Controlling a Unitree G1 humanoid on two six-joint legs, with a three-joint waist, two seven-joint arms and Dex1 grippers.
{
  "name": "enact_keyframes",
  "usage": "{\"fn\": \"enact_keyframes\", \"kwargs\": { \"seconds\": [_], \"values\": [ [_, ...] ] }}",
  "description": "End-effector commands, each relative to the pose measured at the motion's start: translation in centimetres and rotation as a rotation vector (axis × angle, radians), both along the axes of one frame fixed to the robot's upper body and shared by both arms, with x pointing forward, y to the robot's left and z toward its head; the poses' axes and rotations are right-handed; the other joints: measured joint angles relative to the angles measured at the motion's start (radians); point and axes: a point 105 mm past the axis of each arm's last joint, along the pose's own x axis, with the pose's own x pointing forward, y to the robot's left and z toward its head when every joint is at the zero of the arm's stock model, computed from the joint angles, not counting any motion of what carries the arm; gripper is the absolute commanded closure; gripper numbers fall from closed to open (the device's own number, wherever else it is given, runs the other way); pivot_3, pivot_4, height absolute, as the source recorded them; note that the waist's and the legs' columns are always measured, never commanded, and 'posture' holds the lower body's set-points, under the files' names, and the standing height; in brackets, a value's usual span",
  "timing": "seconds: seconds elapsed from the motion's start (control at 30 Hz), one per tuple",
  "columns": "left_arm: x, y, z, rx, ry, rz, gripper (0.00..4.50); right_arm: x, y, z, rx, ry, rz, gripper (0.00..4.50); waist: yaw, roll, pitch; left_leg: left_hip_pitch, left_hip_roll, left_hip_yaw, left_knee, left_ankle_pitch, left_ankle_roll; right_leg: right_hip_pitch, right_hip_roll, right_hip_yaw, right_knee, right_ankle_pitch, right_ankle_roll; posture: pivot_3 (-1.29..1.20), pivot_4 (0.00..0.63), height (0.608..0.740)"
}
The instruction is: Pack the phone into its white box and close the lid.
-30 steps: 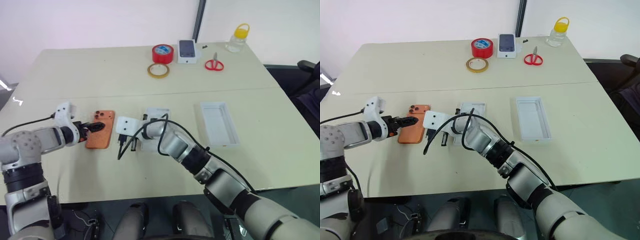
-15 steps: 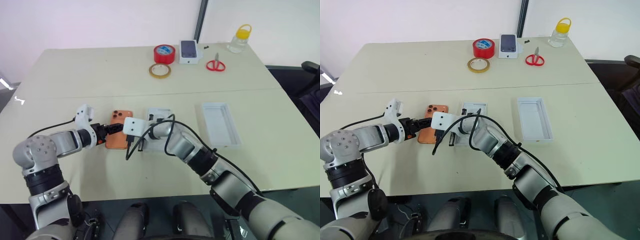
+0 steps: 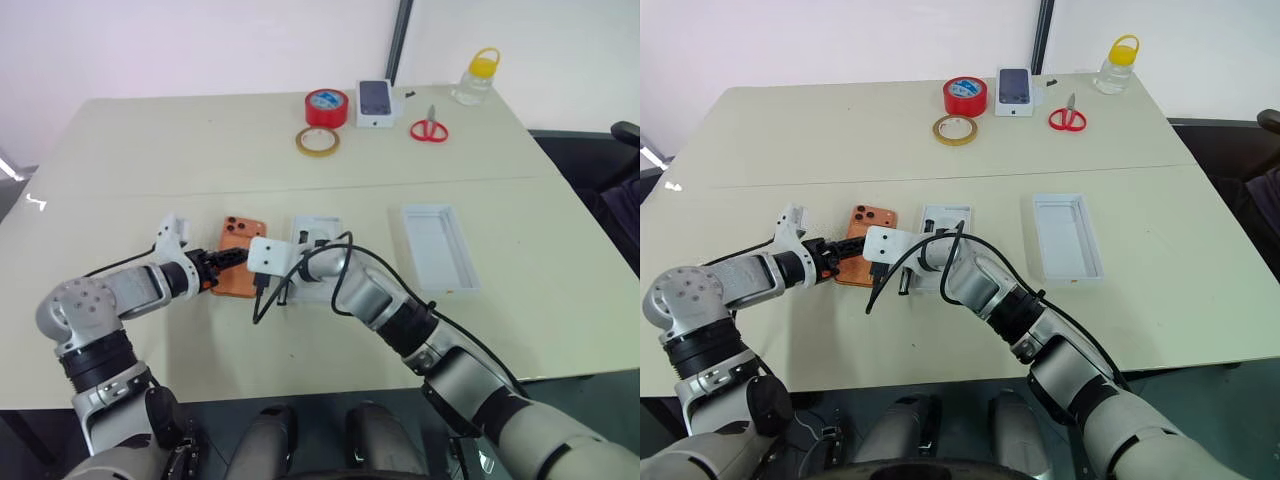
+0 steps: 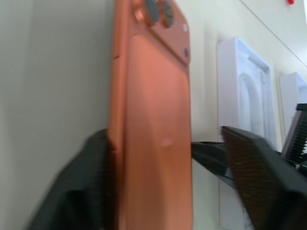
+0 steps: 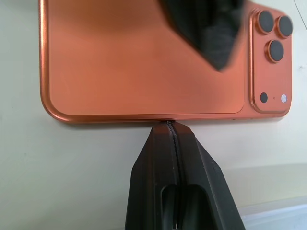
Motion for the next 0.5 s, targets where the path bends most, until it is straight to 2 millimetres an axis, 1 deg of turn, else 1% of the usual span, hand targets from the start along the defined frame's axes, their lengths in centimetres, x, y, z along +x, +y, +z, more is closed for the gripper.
{"fn": "enact_keyframes", "kwargs": {
  "seconds": [0.03, 0.13, 0.37, 0.4, 0.43, 0.47, 0.5],
  "values": [
    [-0.3, -0.6, 0.0, -0.024, -0.001, -0.024, 2.16, -0.4, 0.7, 1.3, 0.032, -0.033, 0.029, 4.50, -0.001, 0.000, 0.000, 0.000, 0.000, 0.000, 0.000, 0.000, 0.000, 0.000, 0.000, 0.000, 0.000, 0.000, 0.000, 0.00, 0.150, 0.740],
    [-0.3, -0.1, 0.0, -0.056, -0.003, 0.006, 2.16, -0.4, 0.6, 1.3, 0.032, -0.036, 0.028, 4.50, -0.001, 0.000, 0.000, 0.000, 0.000, 0.000, 0.000, 0.000, 0.000, 0.000, 0.000, 0.000, 0.000, 0.000, 0.000, 0.00, 0.150, 0.740],
    [-0.6, -0.1, 0.5, -0.178, -0.040, 0.061, 2.16, -0.4, 0.3, 1.9, 0.038, -0.048, 0.026, 4.50, -0.001, 0.000, 0.000, 0.000, 0.000, 0.000, 0.000, 0.000, 0.000, 0.000, 0.000, 0.000, 0.000, 0.000, 0.000, 0.00, 0.150, 0.740],
    [-0.7, -0.1, 0.5, -0.188, -0.042, 0.071, 2.70, -0.3, 0.2, 2.1, 0.040, -0.053, 0.026, 4.50, -0.001, 0.000, 0.000, 0.000, 0.000, 0.000, 0.000, 0.000, 0.000, 0.000, 0.000, 0.000, 0.000, 0.000, 0.000, 0.00, 0.150, 0.740],
    [-0.7, 0.0, 0.5, -0.197, -0.044, 0.080, 3.05, -0.3, 0.2, 2.3, 0.041, -0.057, 0.026, 4.50, -0.002, 0.000, 0.000, 0.000, 0.000, 0.000, 0.000, 0.000, 0.000, 0.000, 0.000, 0.000, 0.000, 0.000, 0.000, 0.00, 0.150, 0.740],
    [-0.8, -0.1, 0.5, -0.203, -0.046, 0.081, 3.51, -0.2, 0.1, 2.5, 0.043, -0.066, 0.026, 4.50, -0.002, 0.000, 0.000, 0.000, 0.000, 0.000, 0.000, 0.000, 0.000, 0.000, 0.000, 0.000, 0.000, 0.000, 0.000, 0.00, 0.150, 0.740],
    [-0.8, -0.1, 0.5, -0.207, -0.050, 0.082, 4.04, -0.2, 0.1, 2.7, 0.044, -0.073, 0.026, 4.50, -0.001, -0.001, 0.000, 0.000, 0.001, 0.000, 0.000, 0.000, 0.000, 0.000, 0.000, 0.000, 0.000, 0.000, 0.000, 0.00, 0.150, 0.740]
  ]
}}
